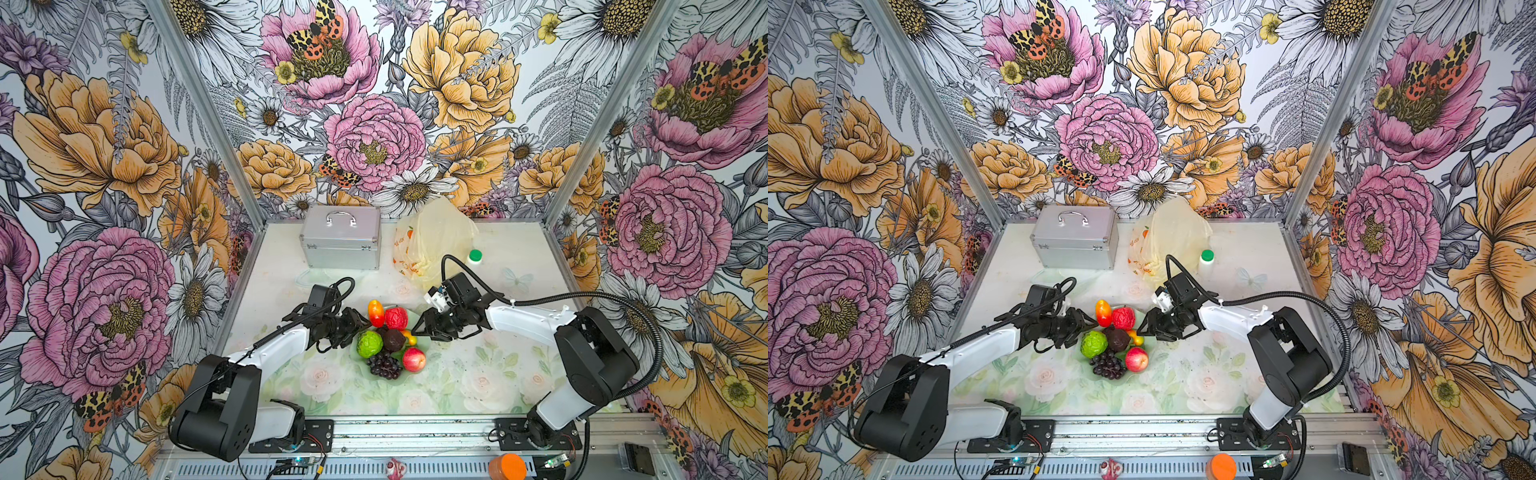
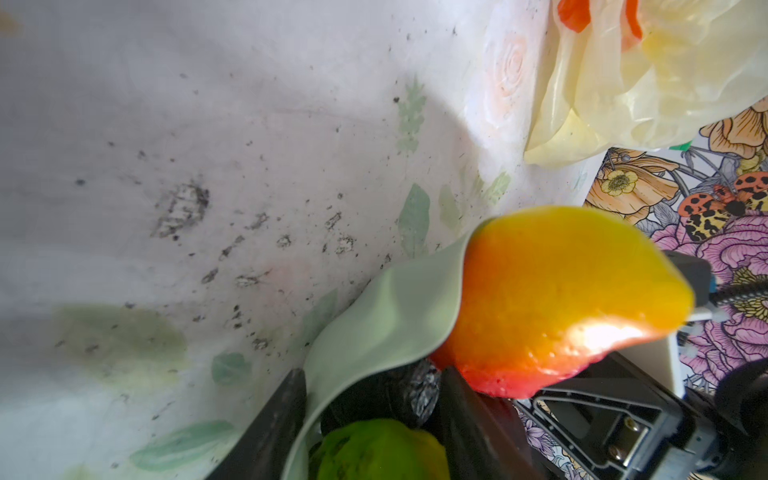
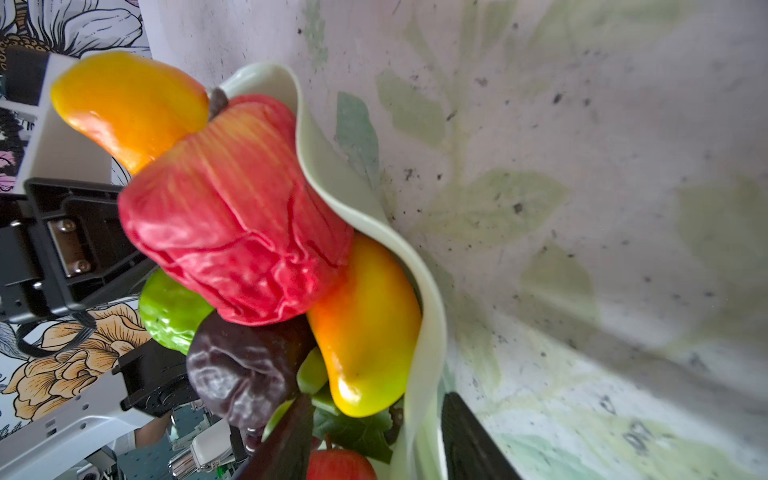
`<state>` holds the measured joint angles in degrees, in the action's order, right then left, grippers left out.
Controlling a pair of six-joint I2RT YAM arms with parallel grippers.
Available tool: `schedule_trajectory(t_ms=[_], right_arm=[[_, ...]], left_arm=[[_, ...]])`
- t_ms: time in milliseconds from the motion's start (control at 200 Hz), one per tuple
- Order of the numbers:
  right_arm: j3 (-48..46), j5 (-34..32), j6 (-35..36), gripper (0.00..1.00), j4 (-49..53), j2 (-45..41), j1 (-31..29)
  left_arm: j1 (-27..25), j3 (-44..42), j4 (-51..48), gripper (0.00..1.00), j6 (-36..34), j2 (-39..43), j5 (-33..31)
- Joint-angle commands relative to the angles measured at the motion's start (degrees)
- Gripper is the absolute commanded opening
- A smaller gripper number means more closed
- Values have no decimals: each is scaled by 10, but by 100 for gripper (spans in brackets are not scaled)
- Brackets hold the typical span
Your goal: Place the fruits into the plastic bag
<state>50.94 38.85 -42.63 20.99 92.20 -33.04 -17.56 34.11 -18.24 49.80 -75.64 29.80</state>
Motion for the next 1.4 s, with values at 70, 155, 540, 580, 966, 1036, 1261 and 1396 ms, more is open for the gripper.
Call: schedule_trajectory(t_ms=[70,155,540,580,966,1036,1261,1396], right_arm=[[-22,-14,-8,51,5,-42,8],[-32,-16,-6,51,7,-52,15],[-73,-18,15,51,27,-91,64],[-78,-17,16,51,30,-96,67],[-128,-42,25,64,87,-201,99],[-132,-45,24,66,93,-214,106],[-100,-58,28,68,126,-243,130],[-27,-93,30,69,157,-238,147]], left_arm=[[-25,26,37,52,12,-28,-8],[-38,39,43,51,13,-44,-10],[-98,83,77,49,35,-108,-16],[-101,88,76,49,35,-114,-16],[-85,103,-10,56,-28,-86,-24],[-78,98,-15,58,-31,-74,-22],[-60,96,-30,60,-40,-46,-14],[-42,94,-53,61,-51,-26,-13]])
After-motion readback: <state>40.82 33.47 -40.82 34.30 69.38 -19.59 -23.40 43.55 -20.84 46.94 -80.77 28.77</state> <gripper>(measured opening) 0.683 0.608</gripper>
